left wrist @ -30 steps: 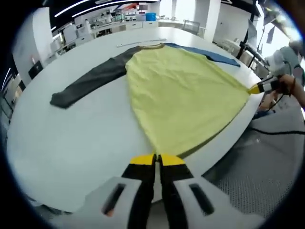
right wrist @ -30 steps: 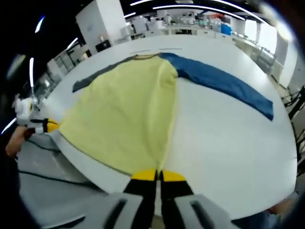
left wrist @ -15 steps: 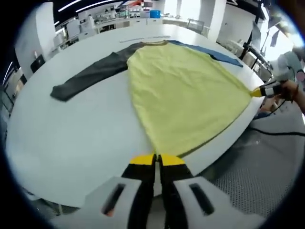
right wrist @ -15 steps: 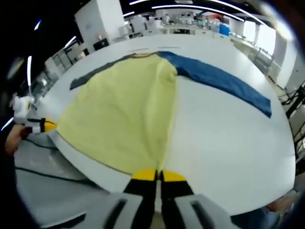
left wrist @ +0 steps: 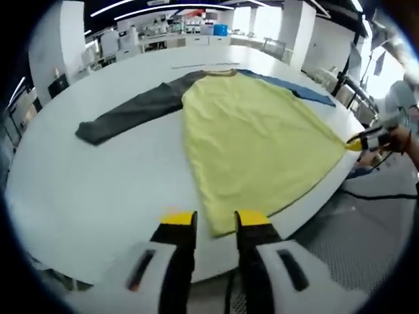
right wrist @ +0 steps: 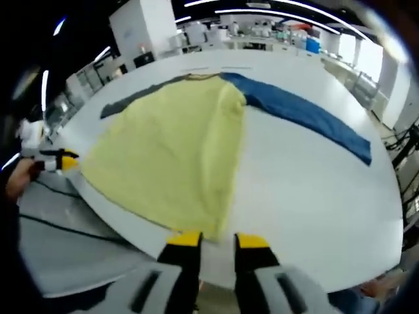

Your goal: Fold the garment on the visible template until the final outline fits inside the template.

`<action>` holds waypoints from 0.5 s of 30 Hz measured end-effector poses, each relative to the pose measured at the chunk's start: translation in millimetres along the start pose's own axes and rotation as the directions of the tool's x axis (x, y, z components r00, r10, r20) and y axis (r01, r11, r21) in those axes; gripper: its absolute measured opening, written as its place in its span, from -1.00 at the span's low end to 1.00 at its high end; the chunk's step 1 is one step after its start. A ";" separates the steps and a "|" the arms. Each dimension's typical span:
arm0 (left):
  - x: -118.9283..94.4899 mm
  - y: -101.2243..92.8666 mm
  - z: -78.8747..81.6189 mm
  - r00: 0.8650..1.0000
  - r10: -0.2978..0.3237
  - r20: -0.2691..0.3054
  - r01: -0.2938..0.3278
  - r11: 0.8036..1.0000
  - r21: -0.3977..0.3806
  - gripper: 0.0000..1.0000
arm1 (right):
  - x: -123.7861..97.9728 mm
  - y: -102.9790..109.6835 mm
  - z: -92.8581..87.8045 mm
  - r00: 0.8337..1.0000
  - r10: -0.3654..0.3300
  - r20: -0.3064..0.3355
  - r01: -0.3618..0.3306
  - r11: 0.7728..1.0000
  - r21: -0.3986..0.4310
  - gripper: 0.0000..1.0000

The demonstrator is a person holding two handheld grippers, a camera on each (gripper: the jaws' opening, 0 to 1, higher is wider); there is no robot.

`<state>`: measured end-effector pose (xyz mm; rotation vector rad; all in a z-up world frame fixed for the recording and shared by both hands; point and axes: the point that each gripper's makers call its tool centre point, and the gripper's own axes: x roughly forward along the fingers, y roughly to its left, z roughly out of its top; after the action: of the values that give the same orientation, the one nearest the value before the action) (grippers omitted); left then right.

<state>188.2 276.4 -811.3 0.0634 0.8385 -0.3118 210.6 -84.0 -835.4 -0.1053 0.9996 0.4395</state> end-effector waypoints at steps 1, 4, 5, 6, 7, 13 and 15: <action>-2.4 -2.6 5.5 1.000 -0.011 0.023 0.011 1.000 0.009 -0.42 | -1.5 0.9 2.5 1.000 0.001 0.012 -0.001 1.000 0.001 -0.33; -6.2 -10.5 14.0 0.997 -0.049 0.059 0.049 0.999 0.013 -0.24 | -4.0 -0.6 11.2 0.999 0.009 0.045 -0.009 1.000 0.002 0.07; -5.2 -15.8 19.9 0.992 -0.086 0.092 0.082 0.996 0.044 -0.22 | -3.0 -2.5 12.7 0.999 0.014 0.046 -0.014 1.000 -0.007 0.17; -5.5 -14.9 22.5 0.991 -0.077 0.113 0.072 0.996 0.045 -0.18 | -5.6 -0.2 14.6 0.999 0.015 0.049 -0.014 1.000 -0.019 0.22; -5.8 -18.5 26.5 0.986 -0.098 0.136 0.091 0.994 0.061 -0.13 | -7.2 0.6 16.6 0.998 0.011 0.055 -0.010 1.000 -0.026 0.29; -8.0 -27.6 35.9 0.973 -0.136 0.185 0.131 0.991 0.041 0.22 | -13.6 -3.1 32.9 0.995 0.020 0.097 -0.016 0.999 -0.035 0.70; -10.3 -30.1 40.1 0.969 -0.144 0.202 0.138 0.989 0.042 0.35 | -11.8 -14.2 35.6 0.993 0.018 0.115 -0.017 1.000 -0.006 0.80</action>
<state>201.8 243.2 -774.8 -0.0034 0.6355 -0.4562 239.0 -90.5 -807.8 -0.0747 0.8866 0.4588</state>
